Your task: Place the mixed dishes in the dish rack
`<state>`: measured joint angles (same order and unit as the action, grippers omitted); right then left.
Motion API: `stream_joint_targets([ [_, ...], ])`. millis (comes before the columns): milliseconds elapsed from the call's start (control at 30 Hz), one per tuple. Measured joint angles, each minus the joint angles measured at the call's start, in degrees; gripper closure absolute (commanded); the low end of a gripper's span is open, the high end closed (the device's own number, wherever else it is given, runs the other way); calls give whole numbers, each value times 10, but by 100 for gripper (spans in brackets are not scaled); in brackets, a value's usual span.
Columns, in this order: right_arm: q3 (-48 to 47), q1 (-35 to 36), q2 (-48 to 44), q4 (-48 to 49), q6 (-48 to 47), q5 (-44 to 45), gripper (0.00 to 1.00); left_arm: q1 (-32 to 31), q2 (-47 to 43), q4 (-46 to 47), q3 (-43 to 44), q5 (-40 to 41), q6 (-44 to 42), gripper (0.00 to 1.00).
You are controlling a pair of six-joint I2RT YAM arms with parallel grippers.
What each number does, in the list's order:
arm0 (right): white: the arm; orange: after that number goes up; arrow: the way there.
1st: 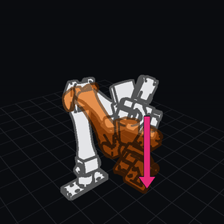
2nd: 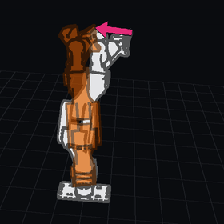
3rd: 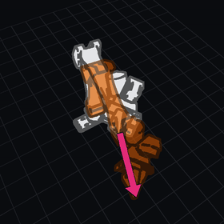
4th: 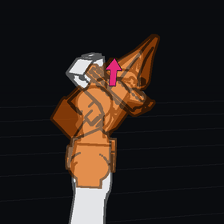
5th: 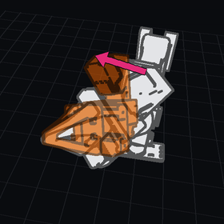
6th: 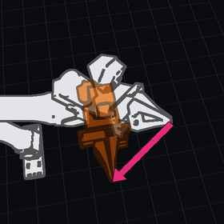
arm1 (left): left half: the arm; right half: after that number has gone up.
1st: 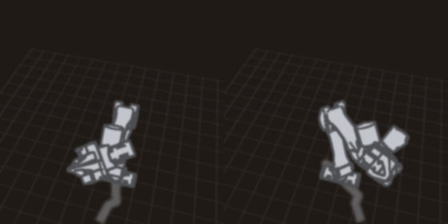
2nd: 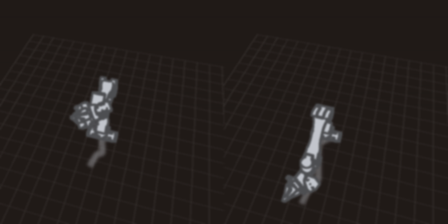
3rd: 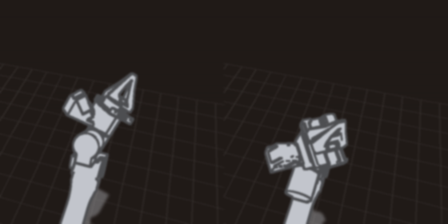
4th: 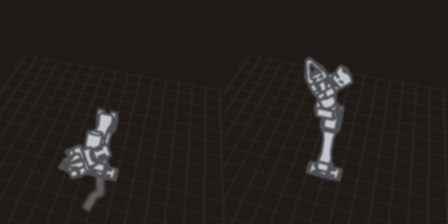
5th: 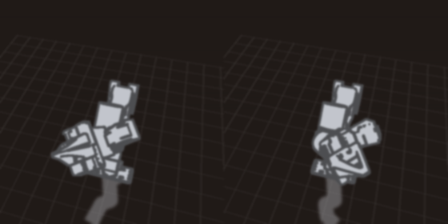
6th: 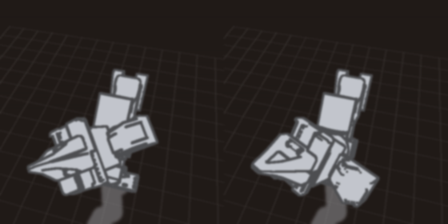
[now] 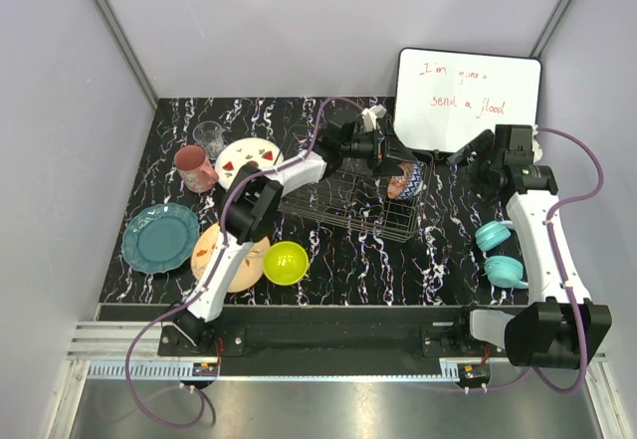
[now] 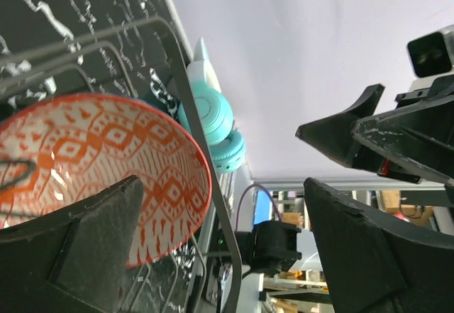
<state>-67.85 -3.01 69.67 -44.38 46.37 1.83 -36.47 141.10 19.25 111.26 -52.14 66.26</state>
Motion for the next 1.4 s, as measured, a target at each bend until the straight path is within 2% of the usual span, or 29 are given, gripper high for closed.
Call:
stream_joint_targets([
  [167,10,0,-5,2,-1,2,0,10,-64,-138,6,0,-102,1],
  [333,36,0,-12,5,-1,6,0,40,-191,-364,33,15,-315,1],
  [400,44,0,-12,7,-2,6,0,52,-263,-467,30,40,-424,1],
  [467,52,0,-13,10,-4,6,0,60,-360,-528,-21,79,-538,1],
  [567,67,0,-19,15,-7,6,0,58,-551,-600,-182,146,-693,1],
  [700,90,0,-36,17,-9,5,0,30,-706,-670,-348,207,-812,1],
  [800,100,0,-49,17,-10,1,0,-20,-736,-699,-439,257,-860,1],
  [1000,114,0,-78,17,-10,0,0,-104,-705,-703,-520,331,-888,3],
  [1400,123,0,-94,17,-16,0,0,-141,-659,-650,-575,414,-870,6],
])
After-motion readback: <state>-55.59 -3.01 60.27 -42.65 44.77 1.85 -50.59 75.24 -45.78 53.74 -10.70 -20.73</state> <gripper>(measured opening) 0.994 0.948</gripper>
